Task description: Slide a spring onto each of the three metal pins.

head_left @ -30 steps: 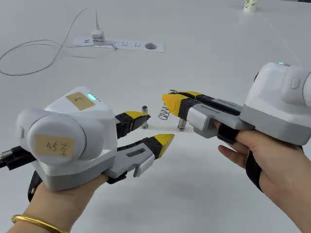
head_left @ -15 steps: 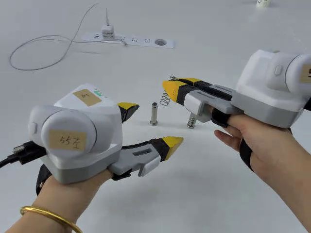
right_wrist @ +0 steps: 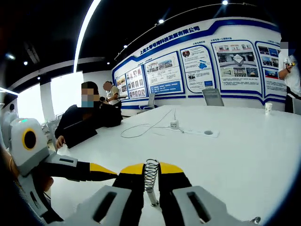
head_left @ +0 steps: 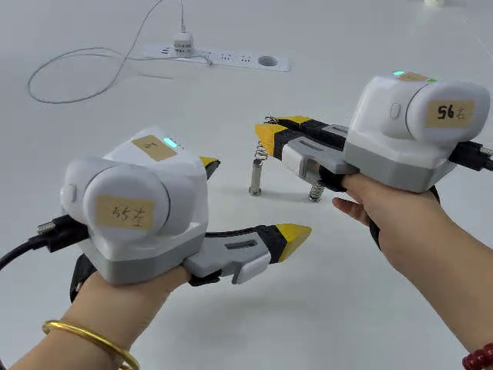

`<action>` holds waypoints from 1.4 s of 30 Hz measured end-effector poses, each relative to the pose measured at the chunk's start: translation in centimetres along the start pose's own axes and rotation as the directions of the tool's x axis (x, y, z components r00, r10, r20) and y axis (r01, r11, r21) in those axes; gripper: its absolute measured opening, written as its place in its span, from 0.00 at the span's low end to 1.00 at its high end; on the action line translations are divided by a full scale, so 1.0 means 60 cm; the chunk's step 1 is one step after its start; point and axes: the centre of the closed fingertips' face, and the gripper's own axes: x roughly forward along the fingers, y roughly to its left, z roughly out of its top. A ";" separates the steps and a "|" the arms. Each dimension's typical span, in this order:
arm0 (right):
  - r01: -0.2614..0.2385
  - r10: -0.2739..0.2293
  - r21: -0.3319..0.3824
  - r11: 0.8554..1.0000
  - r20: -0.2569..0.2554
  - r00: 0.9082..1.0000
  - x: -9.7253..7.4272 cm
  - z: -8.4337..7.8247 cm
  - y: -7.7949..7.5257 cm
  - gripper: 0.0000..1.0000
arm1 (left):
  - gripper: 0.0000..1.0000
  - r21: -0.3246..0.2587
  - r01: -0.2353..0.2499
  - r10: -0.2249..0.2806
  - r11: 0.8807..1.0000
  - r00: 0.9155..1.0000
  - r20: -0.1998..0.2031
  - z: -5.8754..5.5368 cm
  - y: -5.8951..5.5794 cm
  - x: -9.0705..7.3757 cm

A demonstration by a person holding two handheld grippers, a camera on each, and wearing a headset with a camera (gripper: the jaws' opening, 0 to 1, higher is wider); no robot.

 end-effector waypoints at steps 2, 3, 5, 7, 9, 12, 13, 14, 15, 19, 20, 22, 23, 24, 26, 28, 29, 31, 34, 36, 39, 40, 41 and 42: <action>0.002 -0.002 0.002 1.000 -0.009 1.000 0.002 -0.005 -0.001 0.11 | 0.87 -0.009 -0.002 0.002 1.000 1.000 -0.008 -0.003 0.001 0.001; 0.005 -0.005 -0.003 1.000 -0.015 1.000 0.003 -0.008 -0.001 0.11 | 0.89 -0.012 -0.001 0.000 1.000 1.000 -0.010 -0.004 0.000 0.001; 0.009 -0.009 -0.009 1.000 -0.021 1.000 0.004 -0.013 -0.001 0.11 | 0.90 -0.014 0.000 0.000 1.000 1.000 -0.010 -0.004 0.000 0.001; 0.015 -0.015 -0.024 1.000 -0.011 1.000 0.005 -0.009 -0.001 0.11 | 0.91 -0.014 -0.002 0.002 1.000 1.000 -0.005 -0.002 0.001 0.001; 0.017 -0.018 -0.049 0.999 -0.016 1.000 0.006 -0.010 0.000 0.11 | 0.92 -0.015 -0.004 0.004 1.000 1.000 -0.006 -0.002 0.003 0.001; 0.017 -0.020 -0.090 0.996 -0.030 0.999 0.004 -0.017 0.003 0.11 | 0.92 -0.014 -0.007 0.007 1.000 1.000 -0.009 -0.002 0.004 0.000; 0.013 -0.017 -0.102 0.995 -0.039 0.999 0.004 -0.021 0.004 0.11 | 0.92 -0.012 -0.009 0.009 1.000 1.000 -0.007 -0.002 0.004 0.000; 0.013 -0.018 -0.111 0.994 -0.045 0.999 0.005 -0.023 0.004 0.11 | 0.92 -0.012 -0.009 0.009 1.000 1.000 -0.006 -0.001 0.005 0.000; 0.010 -0.016 -0.119 0.993 -0.049 0.999 0.005 -0.025 0.005 0.11 | 0.92 -0.011 -0.009 0.009 1.000 1.000 -0.005 -0.001 0.005 0.000; 0.011 -0.022 -0.157 0.987 -0.065 0.998 0.007 -0.034 0.009 0.12 | 0.92 -0.009 -0.009 0.008 1.000 1.000 -0.010 -0.002 0.004 0.000; 0.009 -0.020 -0.159 0.987 -0.068 0.998 0.007 -0.035 0.009 0.12 | 0.92 -0.008 -0.009 0.009 1.000 1.000 -0.010 -0.002 0.004 -0.001; 0.010 -0.025 -0.188 0.982 -0.081 0.996 0.009 -0.041 0.009 0.12 | 0.92 -0.004 -0.010 0.010 1.000 1.000 -0.010 -0.002 0.004 -0.001; 0.008 -0.026 -0.193 0.981 -0.091 0.996 0.009 -0.045 0.009 0.12 | 0.92 -0.004 -0.010 0.010 1.000 1.000 -0.010 -0.001 0.004 -0.001; 0.007 -0.025 -0.192 0.981 -0.092 0.995 0.010 -0.046 0.009 0.12 | 0.92 -0.005 -0.010 0.009 1.000 1.000 -0.010 -0.001 0.004 -0.001; 0.005 -0.027 -0.193 0.981 -0.111 0.993 0.011 -0.055 0.008 0.12 | 0.92 -0.003 -0.012 0.012 1.000 1.000 -0.013 -0.002 0.005 -0.001; 0.010 -0.034 -0.184 0.983 -0.126 0.991 0.012 -0.063 0.005 0.12 | 0.92 0.002 -0.017 0.017 1.000 1.000 -0.020 -0.004 0.006 -0.001; 0.007 -0.033 -0.184 0.983 -0.136 0.990 0.013 -0.067 0.004 0.12 | 0.92 0.002 -0.020 0.021 1.000 0.999 -0.028 -0.006 0.007 -0.002; 0.004 -0.034 -0.188 0.982 -0.154 0.988 0.015 -0.074 0.002 0.12 | 0.92 0.001 -0.019 0.019 1.000 0.999 -0.043 -0.011 0.009 -0.003; -0.003 -0.031 -0.193 0.981 -0.174 0.984 0.014 -0.082 0.002 0.12 | 0.92 -0.001 -0.028 0.028 1.000 0.999 -0.035 -0.008 0.013 -0.005; -0.006 -0.032 -0.196 0.981 -0.190 0.981 0.013 -0.090 0.002 0.12 | 0.92 -0.003 -0.030 0.030 1.000 0.999 -0.037 -0.009 0.015 -0.006; -0.005 -0.036 -0.198 0.980 -0.206 0.978 0.014 -0.098 0.002 0.12 | 0.91 -0.003 -0.031 0.031 1.000 0.999 -0.038 -0.009 0.017 -0.006; -0.006 -0.036 -0.196 0.981 -0.210 0.977 0.014 -0.100 0.002 0.12 | 0.91 -0.003 -0.031 0.031 1.000 0.999 -0.038 -0.009 0.017 -0.006; -0.007 -0.034 -0.191 0.981 -0.214 0.976 0.014 -0.103 0.003 0.12 | 0.91 -0.003 -0.032 0.032 0.999 0.999 -0.038 -0.009 0.017 -0.006; -0.007 -0.035 -0.188 0.982 -0.217 0.976 0.014 -0.104 0.003 0.12 | 0.91 -0.003 -0.032 0.032 0.999 0.999 -0.039 -0.010 0.017 -0.006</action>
